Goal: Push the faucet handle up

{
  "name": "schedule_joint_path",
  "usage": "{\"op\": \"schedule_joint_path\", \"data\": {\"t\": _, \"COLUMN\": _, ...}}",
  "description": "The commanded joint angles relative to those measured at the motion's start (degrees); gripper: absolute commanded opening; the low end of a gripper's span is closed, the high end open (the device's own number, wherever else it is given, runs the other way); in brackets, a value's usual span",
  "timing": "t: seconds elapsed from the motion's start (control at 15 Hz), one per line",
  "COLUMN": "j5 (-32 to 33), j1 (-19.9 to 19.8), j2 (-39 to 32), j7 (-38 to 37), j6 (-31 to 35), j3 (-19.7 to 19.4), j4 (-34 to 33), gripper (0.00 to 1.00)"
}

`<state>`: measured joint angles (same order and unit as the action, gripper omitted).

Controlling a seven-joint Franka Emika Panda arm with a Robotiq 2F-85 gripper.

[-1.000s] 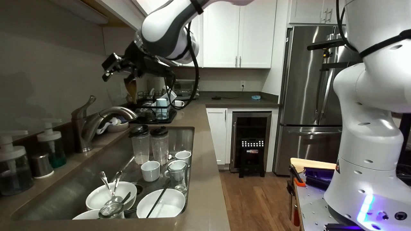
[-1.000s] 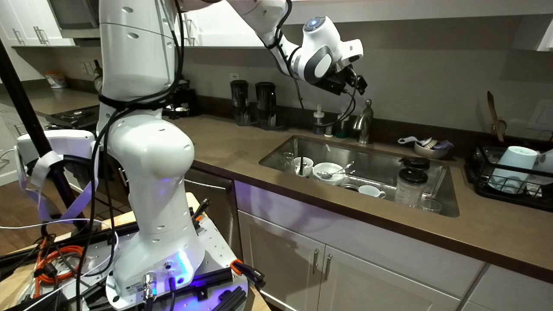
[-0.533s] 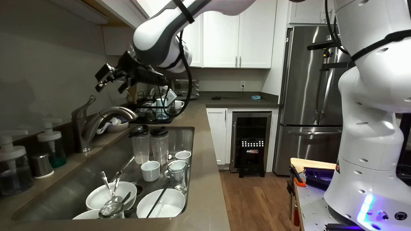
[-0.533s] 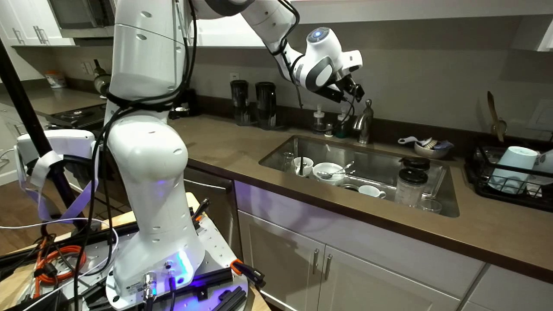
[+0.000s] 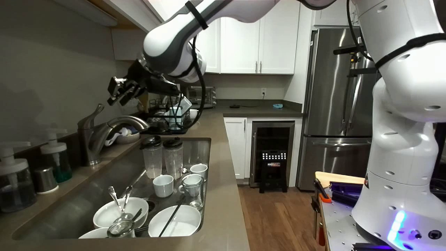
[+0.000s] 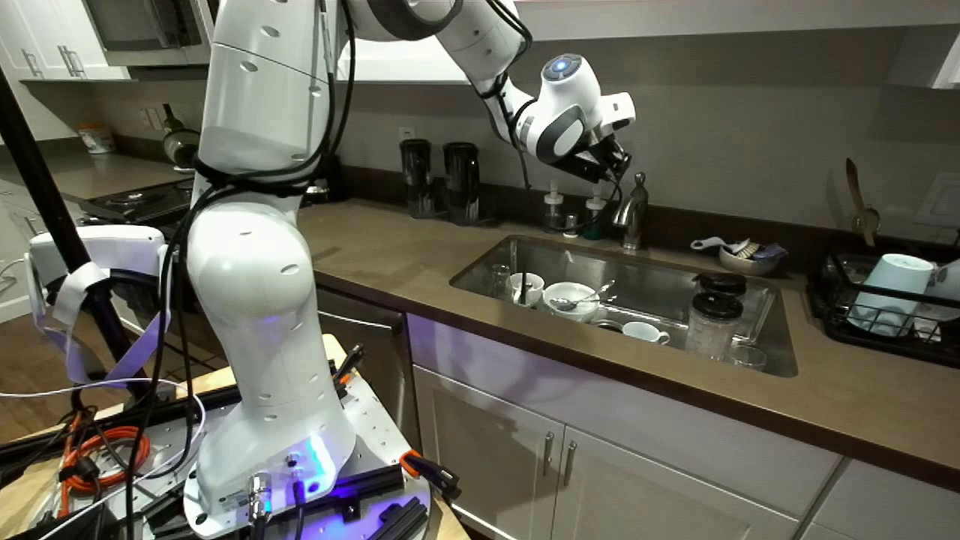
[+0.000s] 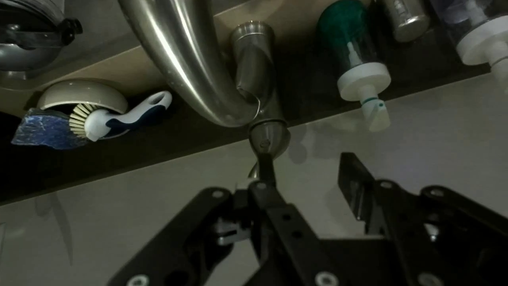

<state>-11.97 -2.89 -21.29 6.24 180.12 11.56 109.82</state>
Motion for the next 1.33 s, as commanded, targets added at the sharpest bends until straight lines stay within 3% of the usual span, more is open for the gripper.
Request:
{"op": "schedule_joint_path", "data": {"t": 0.0, "j5": -0.2, "j1": -4.9, "j2": -3.0, "j7": 4.6, "j6": -1.1, "j3": 6.0, "j4": -4.3, "gripper": 0.16}}
{"op": "schedule_joint_path", "data": {"t": 0.13, "j5": 0.5, "j1": -6.4, "j2": -4.5, "j7": 5.9, "j6": -1.9, "j3": 7.8, "j4": -6.5, "gripper": 0.02}}
{"op": "schedule_joint_path", "data": {"t": 0.27, "j5": 1.1, "j1": -7.4, "j2": -6.2, "j7": 7.2, "j6": -2.9, "j3": 9.0, "j4": -8.9, "gripper": 0.0}}
{"op": "schedule_joint_path", "data": {"t": 0.6, "j5": 1.7, "j1": -8.4, "j2": -10.4, "j7": 9.7, "j6": -5.5, "j3": 9.4, "j4": -14.5, "gripper": 0.0}}
{"op": "schedule_joint_path", "data": {"t": 1.27, "j5": 5.5, "j1": -6.4, "j2": -16.3, "j7": 9.6, "j6": -6.8, "j3": 6.4, "j4": -21.6, "gripper": 0.0}}
